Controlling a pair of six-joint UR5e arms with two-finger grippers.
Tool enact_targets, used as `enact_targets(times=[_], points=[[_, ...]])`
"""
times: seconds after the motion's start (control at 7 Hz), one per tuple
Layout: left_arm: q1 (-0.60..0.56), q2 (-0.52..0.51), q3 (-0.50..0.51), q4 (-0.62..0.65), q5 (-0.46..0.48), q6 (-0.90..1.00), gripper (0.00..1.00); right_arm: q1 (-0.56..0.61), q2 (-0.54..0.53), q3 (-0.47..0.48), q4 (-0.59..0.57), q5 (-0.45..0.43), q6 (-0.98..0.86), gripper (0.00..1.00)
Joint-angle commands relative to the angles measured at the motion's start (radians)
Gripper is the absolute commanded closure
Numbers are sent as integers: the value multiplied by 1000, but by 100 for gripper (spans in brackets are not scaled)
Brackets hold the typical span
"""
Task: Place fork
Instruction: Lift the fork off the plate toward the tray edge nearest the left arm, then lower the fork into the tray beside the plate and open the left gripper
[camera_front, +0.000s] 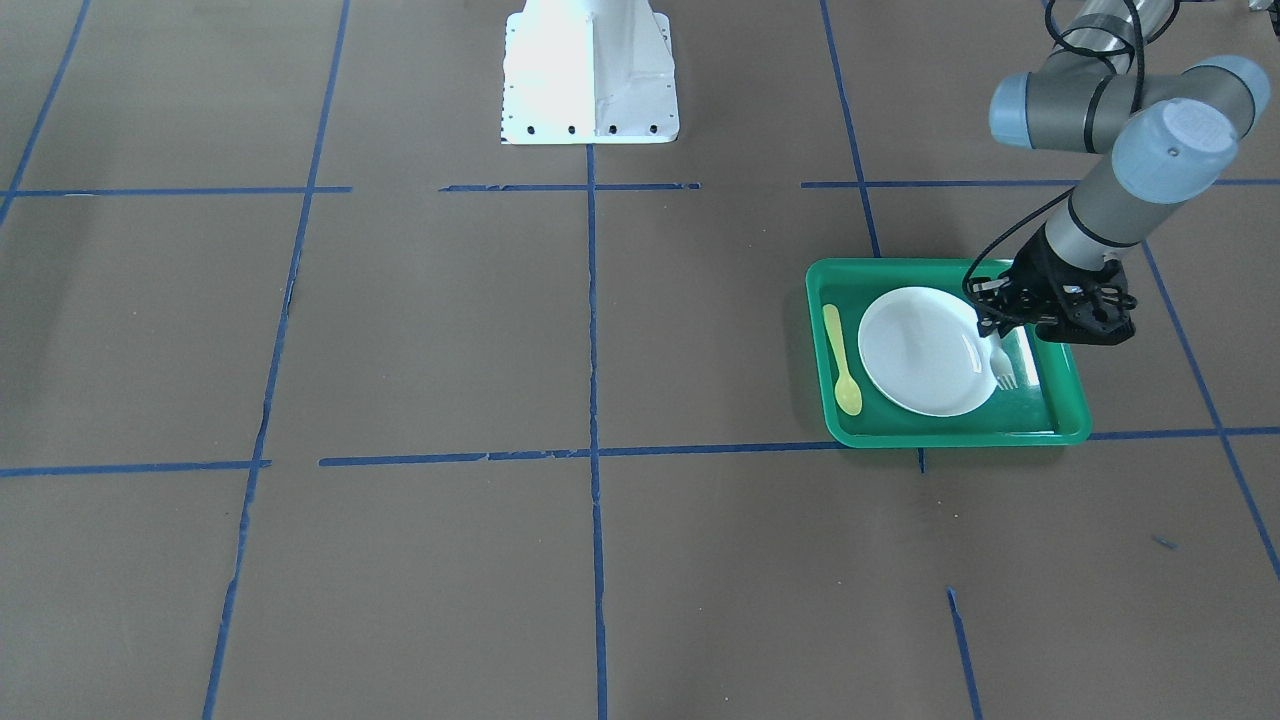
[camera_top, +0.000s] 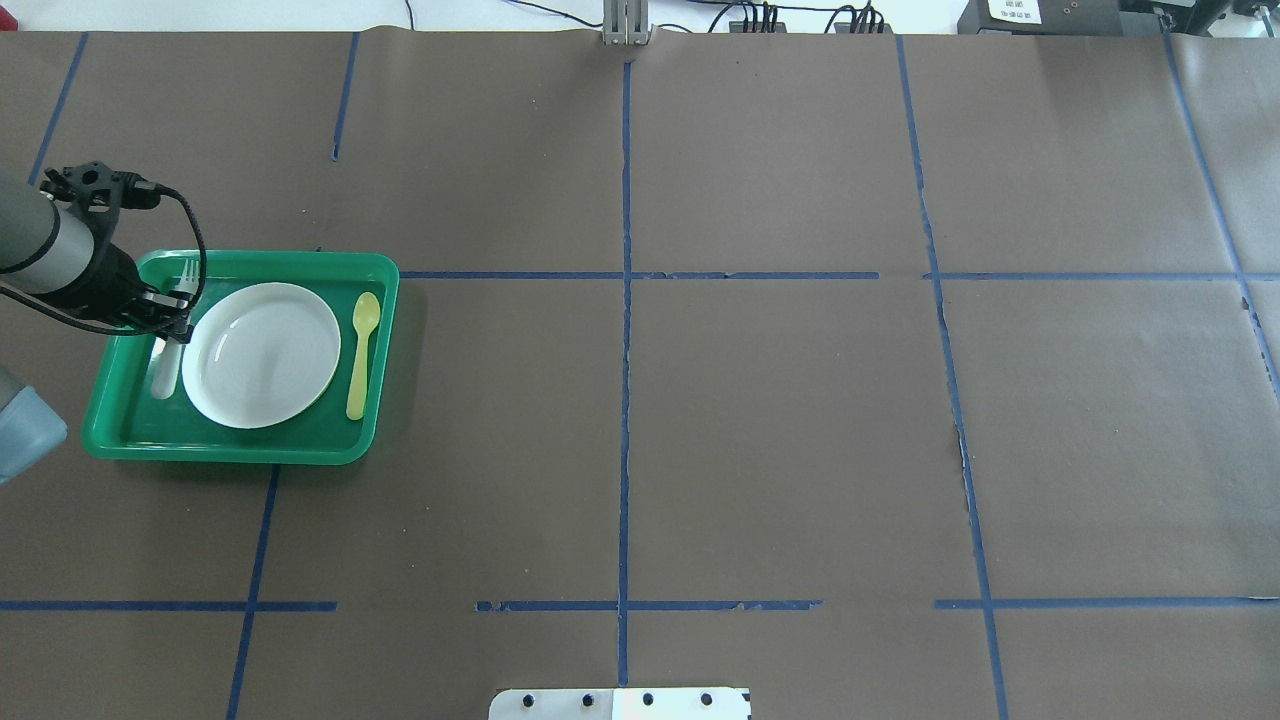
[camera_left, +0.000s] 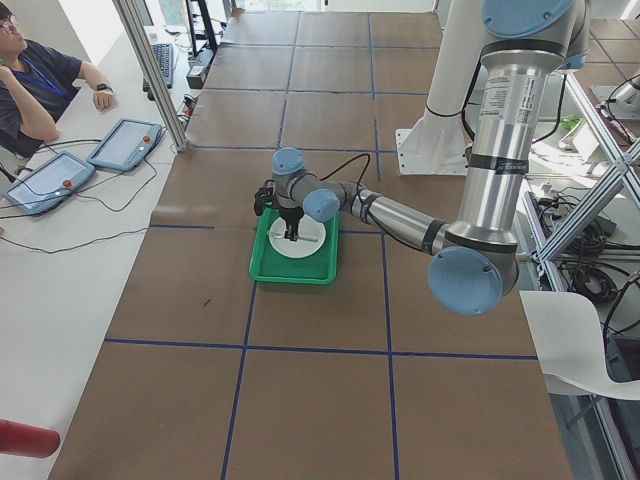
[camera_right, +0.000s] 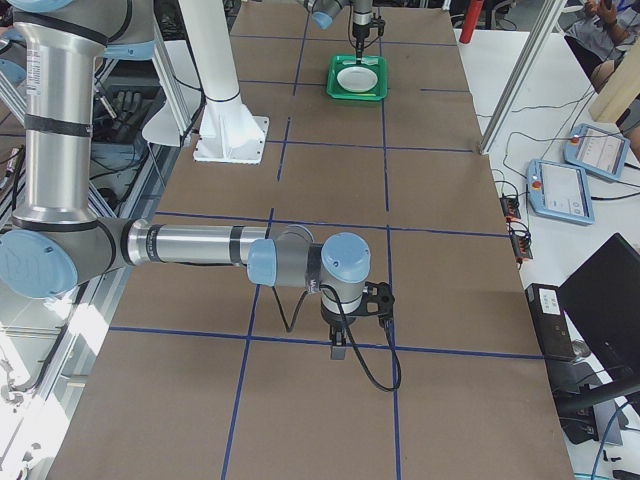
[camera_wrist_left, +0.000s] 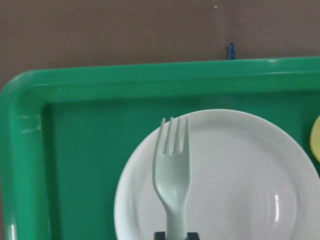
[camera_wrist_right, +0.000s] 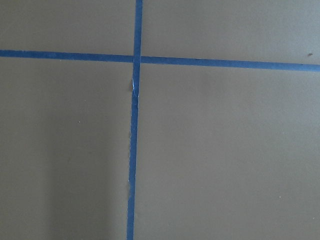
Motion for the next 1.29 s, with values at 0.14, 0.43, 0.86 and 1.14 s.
enact_targets(times=[0.14, 0.43, 0.86, 1.14], points=[[-30, 34, 76, -67, 0, 51, 100, 0, 0, 0, 0, 0, -1, 0], [-24, 30, 182, -227, -2, -47, 100, 0, 0, 0, 0, 0, -1, 0], [-21, 29, 190, -243, -3, -68, 100, 0, 0, 0, 0, 0, 1, 0], [-19, 26, 186, -243, -8, -81, 100, 0, 0, 0, 0, 0, -1, 0]])
